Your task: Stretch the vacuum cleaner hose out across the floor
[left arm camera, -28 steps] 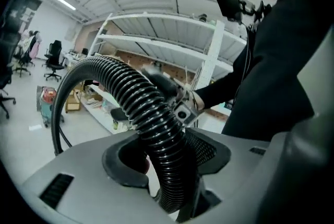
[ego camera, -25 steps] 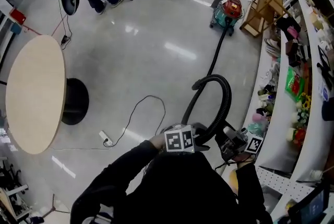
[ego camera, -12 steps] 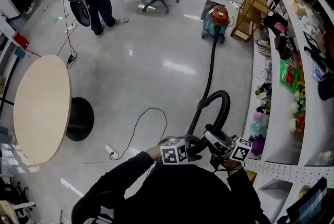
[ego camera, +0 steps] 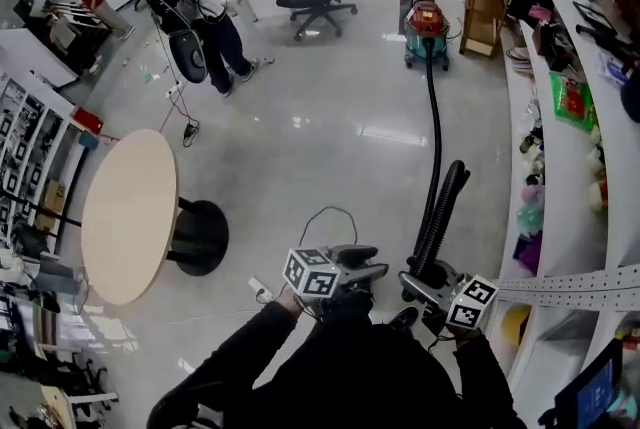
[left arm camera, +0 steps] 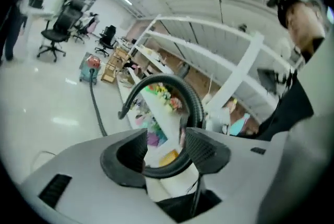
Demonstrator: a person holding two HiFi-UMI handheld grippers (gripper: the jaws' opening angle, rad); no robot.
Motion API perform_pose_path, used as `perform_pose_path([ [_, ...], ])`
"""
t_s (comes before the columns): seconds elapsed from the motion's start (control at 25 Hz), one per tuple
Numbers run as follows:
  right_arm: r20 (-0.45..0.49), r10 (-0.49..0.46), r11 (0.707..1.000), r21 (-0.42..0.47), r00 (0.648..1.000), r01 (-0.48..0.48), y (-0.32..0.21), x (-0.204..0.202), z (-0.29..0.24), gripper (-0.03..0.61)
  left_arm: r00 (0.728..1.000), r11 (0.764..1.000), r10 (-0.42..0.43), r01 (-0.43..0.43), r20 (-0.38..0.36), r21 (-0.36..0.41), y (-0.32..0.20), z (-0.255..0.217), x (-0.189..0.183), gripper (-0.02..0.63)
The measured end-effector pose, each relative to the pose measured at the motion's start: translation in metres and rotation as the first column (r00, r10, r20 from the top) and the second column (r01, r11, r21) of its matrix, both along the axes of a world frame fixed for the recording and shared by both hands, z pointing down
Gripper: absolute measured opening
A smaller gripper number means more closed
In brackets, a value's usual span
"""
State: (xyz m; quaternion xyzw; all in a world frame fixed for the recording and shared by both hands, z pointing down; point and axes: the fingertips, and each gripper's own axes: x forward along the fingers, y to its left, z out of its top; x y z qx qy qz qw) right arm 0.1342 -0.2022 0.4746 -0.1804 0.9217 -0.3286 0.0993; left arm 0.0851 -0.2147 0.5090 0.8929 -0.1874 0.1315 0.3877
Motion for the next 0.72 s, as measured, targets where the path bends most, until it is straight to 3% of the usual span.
perform_pose_path([
  [0.12,-0.087,-0.056,0.997,0.049,0.995,0.06,0.032,-0.008,0.01,0.177,0.967,0.993,-0.066,0.039,-0.245,-0.113,-0.004,-0.038,0.028,0.227],
  [0.24,-0.164,-0.105,0.99,0.074,0.981,0.118,0.059,-0.017,0.015,0.176,0.924,0.976,-0.084,0.0,-0.374,-0.22,0.005,-0.051,0.046,0.277],
  [0.4,-0.254,-0.192,0.973,0.074,0.948,0.217,0.093,-0.042,0.024,0.178,0.903,0.963,-0.062,-0.058,-0.424,-0.265,0.021,-0.05,0.051,0.318],
  [0.52,-0.307,-0.228,0.965,0.052,0.924,0.255,0.119,-0.084,0.032,0.176,0.888,0.957,-0.06,-0.078,-0.455,-0.278,0.035,-0.057,0.025,0.318],
  [0.64,-0.381,-0.237,0.959,0.054,0.894,0.277,0.133,-0.123,0.047,0.176,0.879,0.954,-0.137,-0.008,-0.458,-0.301,0.039,-0.043,-0.016,0.308],
  [0.72,-0.457,-0.259,0.947,0.056,0.851,0.318,0.142,-0.148,0.069,0.176,0.872,0.949,-0.177,0.028,-0.457,-0.315,0.044,-0.026,-0.044,0.257],
])
